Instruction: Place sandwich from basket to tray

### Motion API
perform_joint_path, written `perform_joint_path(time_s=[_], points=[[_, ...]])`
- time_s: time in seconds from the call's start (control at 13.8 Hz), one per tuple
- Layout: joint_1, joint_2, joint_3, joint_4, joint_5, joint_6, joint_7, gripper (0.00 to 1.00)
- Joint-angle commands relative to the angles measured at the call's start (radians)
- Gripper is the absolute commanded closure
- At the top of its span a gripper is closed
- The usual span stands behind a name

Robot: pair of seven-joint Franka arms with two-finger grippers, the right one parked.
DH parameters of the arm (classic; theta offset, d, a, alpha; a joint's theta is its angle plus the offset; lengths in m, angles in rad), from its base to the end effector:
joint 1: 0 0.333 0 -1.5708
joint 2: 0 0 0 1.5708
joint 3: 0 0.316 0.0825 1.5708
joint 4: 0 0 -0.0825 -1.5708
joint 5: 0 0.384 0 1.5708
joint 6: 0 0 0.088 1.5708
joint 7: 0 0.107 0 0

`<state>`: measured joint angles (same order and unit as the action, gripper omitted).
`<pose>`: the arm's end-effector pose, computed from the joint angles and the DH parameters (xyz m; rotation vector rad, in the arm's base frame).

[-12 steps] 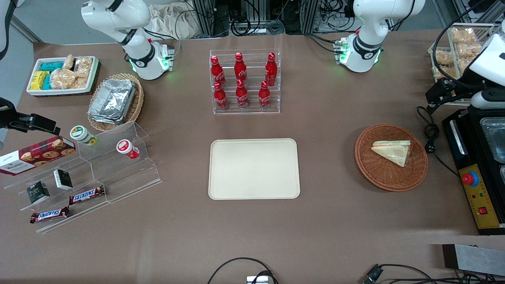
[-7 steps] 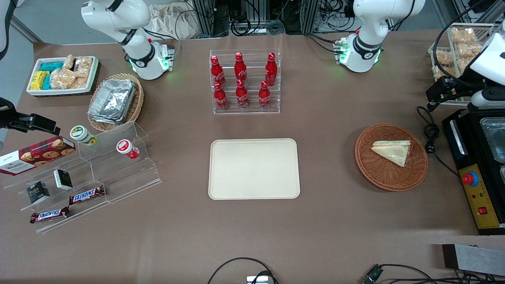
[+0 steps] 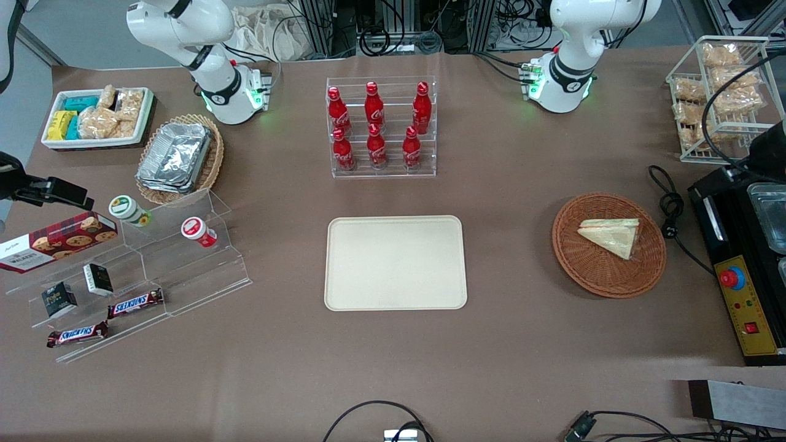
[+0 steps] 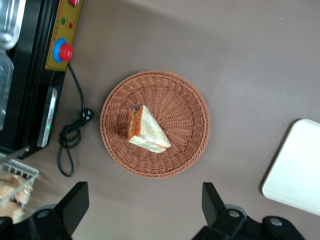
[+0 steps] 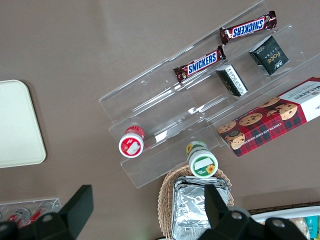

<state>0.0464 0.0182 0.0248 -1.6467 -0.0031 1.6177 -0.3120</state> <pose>0.5598 0.0395 0.5825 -3.0802 -0.5979 0.0740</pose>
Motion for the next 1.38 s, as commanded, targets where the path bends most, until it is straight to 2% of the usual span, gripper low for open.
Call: perform_joint_path(time_s=[0.0, 0.22, 0.58, 0.8, 1.02, 1.31], points=[[0.0, 0.0, -0.006, -0.054, -0.011, 0.063, -0.148, 0.0], [-0.002, -0.006, -0.008, -0.174, -0.012, 0.183, -0.264, 0.0], [0.001, -0.09, -0.005, -0.565, -0.018, 0.566, -0.294, 0.0], [0.001, -0.07, 0.003, -0.622, -0.02, 0.64, -0.315, 0.0], [0.001, -0.063, 0.029, -0.734, -0.023, 0.793, -0.318, 0.0], [0.001, -0.029, 0.046, -0.789, -0.067, 0.902, -0.318, 0.0]])
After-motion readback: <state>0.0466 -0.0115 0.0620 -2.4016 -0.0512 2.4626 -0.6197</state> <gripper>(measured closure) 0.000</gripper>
